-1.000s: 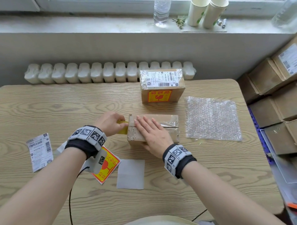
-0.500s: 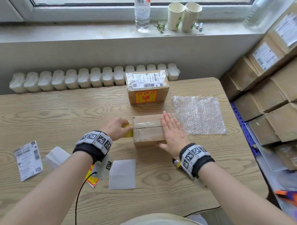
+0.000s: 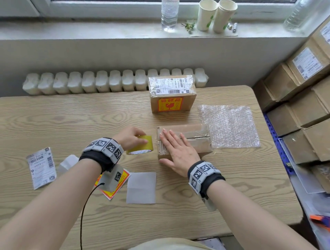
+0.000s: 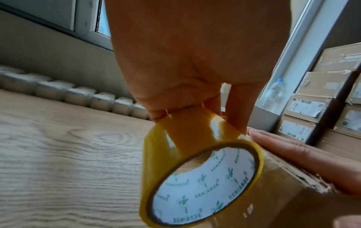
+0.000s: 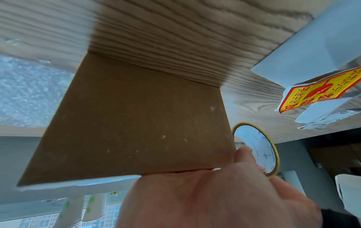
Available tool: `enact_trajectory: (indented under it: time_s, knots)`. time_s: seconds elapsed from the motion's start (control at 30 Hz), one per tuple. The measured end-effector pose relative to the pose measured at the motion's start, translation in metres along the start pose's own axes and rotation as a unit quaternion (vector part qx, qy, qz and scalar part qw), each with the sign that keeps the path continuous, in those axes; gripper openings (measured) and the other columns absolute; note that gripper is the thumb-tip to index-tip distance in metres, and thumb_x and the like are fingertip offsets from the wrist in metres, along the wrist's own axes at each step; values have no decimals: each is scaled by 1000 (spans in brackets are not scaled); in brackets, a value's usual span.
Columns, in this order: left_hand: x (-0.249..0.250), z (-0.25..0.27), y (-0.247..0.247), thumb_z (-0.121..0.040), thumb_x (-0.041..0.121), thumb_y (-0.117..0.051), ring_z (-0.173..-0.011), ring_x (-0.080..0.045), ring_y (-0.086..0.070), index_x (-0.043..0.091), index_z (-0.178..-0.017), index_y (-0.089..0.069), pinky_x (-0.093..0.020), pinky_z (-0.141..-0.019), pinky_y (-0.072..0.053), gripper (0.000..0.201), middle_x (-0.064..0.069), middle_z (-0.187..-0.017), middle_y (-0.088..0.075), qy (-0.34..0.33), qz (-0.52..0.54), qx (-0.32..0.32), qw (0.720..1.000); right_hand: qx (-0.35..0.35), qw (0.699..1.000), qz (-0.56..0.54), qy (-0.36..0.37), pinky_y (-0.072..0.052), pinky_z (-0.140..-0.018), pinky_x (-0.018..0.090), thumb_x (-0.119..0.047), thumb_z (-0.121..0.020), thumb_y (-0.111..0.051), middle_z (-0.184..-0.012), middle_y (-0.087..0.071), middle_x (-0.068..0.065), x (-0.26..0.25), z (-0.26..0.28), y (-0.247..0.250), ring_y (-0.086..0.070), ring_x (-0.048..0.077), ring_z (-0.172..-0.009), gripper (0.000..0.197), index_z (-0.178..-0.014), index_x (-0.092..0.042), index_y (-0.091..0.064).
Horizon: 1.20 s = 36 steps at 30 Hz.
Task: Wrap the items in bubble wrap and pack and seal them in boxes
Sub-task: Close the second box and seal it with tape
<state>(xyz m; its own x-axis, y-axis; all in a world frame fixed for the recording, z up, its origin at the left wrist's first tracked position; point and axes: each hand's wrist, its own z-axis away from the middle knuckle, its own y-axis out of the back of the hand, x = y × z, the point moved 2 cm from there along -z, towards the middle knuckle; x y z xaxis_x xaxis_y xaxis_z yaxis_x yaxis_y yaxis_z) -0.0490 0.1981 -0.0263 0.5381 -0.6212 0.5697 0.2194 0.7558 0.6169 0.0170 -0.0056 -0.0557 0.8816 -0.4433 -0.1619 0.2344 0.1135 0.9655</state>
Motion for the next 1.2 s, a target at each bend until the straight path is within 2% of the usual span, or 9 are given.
enact_trajectory:
  time_s: [0.13,0.3,0.43,0.5,0.57,0.63,0.77,0.97,1.2]
  knots:
    - [-13,-4,-5,-90,39,-57,-90,-19,-57,17,-108,-67,-28,-79,-43,30,-1,-93,-64,33,-95,-2,995,-16,1000,10,5,16,-114,31,-55,-92,-40,-152,21,-10,4,1,0,12,8,-144,83,-148,-25,14]
    - [-13,-1,-5,-89,38,-59,-100,-23,-55,25,-119,-53,-32,-85,-43,33,-3,-99,-55,-9,-91,22,996,-18,1000,20,3,11,-117,32,-53,-91,-46,-158,12,-6,4,1,3,9,10,-146,86,-150,-24,10]
    - [-14,3,-6,-87,33,-64,-94,-18,-52,24,-106,-58,-28,-75,-38,22,-1,-91,-55,-44,-68,38,996,15,1000,3,-24,6,-117,28,-40,-90,-58,-160,-1,0,7,19,6,-2,16,-147,86,-152,-16,-3]
    - [-15,3,-4,-85,31,-66,-96,-19,-53,23,-102,-59,-28,-75,-38,20,0,-91,-55,-52,-64,49,995,39,998,-4,-46,-9,-117,30,-31,-85,-66,-158,-17,6,8,33,6,-18,21,-145,83,-150,-10,-19]
    - [-14,3,-3,-83,30,-69,-96,-19,-54,23,-98,-60,-30,-75,-40,18,0,-91,-56,-69,-76,60,993,92,993,-20,-77,-35,-110,37,-20,-76,-76,-147,-39,13,11,50,5,-43,27,-133,74,-139,-4,-42]
    - [-13,3,-2,-82,32,-70,-95,-21,-55,26,-96,-59,-32,-77,-44,18,-2,-94,-58,-74,-81,62,992,144,981,-37,-123,-50,-95,41,-11,-73,-76,-134,-52,16,15,68,4,-56,29,-117,58,-126,-2,-54]
    - [-14,1,-2,-82,35,-70,-90,-22,-57,29,-96,-59,-34,-79,-48,19,-6,-98,-60,-63,-71,51,994,181,967,-39,-176,-55,-72,38,-10,-75,-73,-107,-59,12,23,100,-4,-63,29,-91,34,-107,-3,-61]
    - [-14,2,-7,-80,36,-71,-94,-23,-56,30,-98,-60,-35,-82,-47,21,-6,-103,-57,-49,-52,55,996,-8,950,-49,-309,-40,-88,35,-31,-91,-57,-122,-49,5,37,130,-34,-49,25,-114,38,-124,-12,-49]
    - [-15,2,-6,-80,32,-72,-91,-23,-57,31,-96,-62,-33,-75,-47,19,-7,-102,-60,-45,-16,62,997,-106,925,-19,-365,-40,-94,35,-17,-88,-60,-122,-52,5,49,132,-62,-51,24,-116,34,-120,-14,-50]
